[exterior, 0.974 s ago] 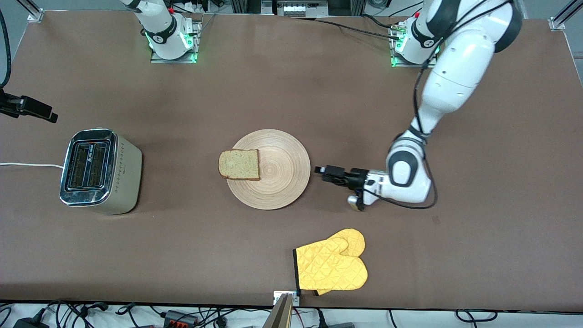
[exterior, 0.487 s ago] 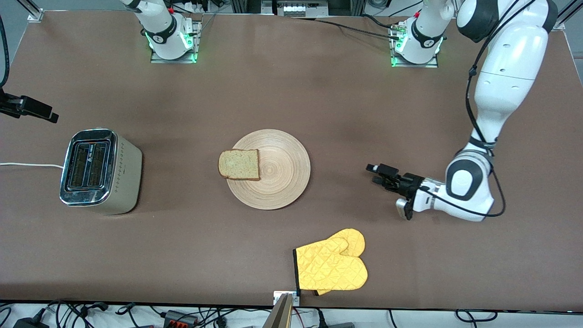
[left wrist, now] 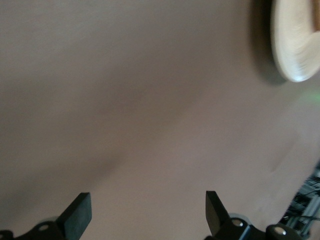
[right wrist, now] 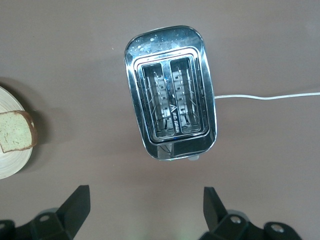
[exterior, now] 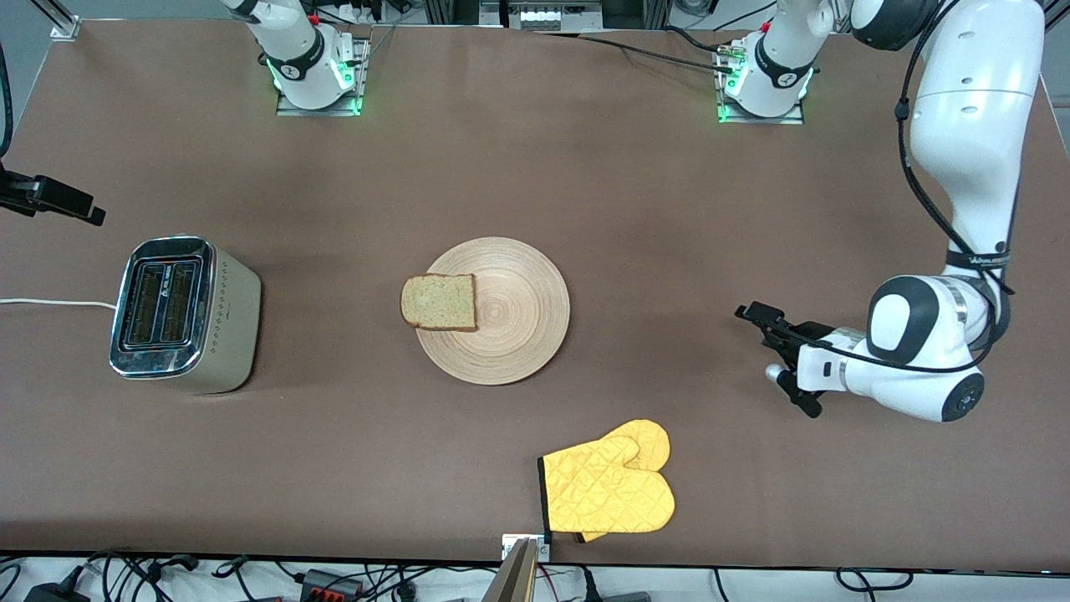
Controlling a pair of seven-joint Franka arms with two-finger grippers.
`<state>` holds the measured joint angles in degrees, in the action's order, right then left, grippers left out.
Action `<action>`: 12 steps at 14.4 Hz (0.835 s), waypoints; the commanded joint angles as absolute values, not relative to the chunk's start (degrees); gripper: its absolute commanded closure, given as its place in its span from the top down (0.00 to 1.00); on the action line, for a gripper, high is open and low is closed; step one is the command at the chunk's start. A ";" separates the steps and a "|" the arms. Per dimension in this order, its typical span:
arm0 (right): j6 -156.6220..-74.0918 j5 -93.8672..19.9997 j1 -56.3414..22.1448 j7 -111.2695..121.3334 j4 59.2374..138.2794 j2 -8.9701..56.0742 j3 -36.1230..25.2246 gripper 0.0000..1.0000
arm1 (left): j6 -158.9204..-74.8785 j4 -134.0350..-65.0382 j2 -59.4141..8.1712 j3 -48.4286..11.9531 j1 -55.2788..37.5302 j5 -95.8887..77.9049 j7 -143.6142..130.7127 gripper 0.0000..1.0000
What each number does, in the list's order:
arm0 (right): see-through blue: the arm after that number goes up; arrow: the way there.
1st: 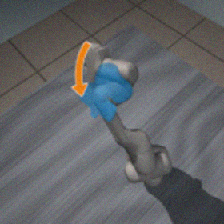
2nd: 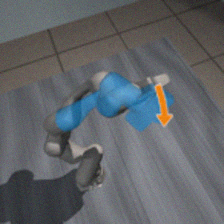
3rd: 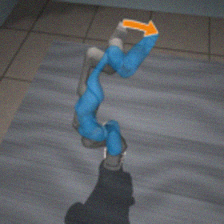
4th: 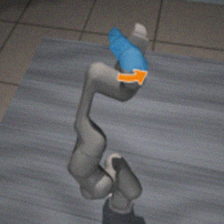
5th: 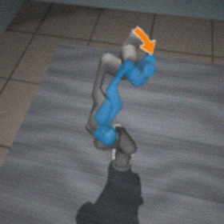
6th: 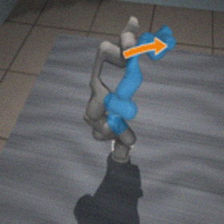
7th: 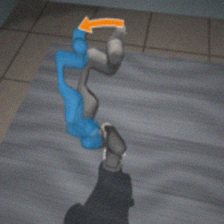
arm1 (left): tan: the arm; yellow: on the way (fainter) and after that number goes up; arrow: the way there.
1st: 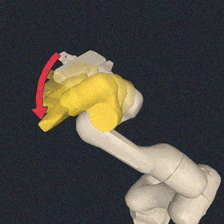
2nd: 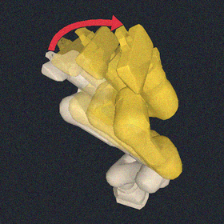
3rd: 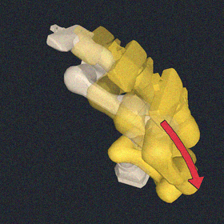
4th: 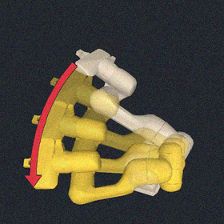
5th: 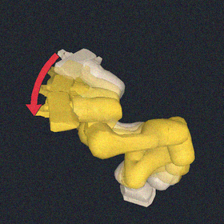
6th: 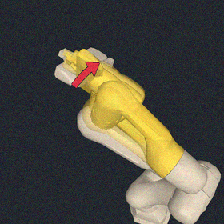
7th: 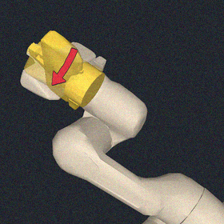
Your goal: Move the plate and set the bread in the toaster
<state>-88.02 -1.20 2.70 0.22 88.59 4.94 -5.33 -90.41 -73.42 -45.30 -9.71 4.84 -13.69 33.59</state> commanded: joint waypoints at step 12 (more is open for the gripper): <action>-87.19 -2.11 3.25 0.70 87.71 5.27 -5.10 1.00 | -78.93 -72.86 -22.87 -11.86 -0.26 8.09 12.14 1.00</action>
<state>-88.01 -1.24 2.72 0.23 88.59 4.95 -5.33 -80.83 -71.49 -27.72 -11.35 -0.23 6.80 13.91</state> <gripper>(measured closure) 0.000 0.000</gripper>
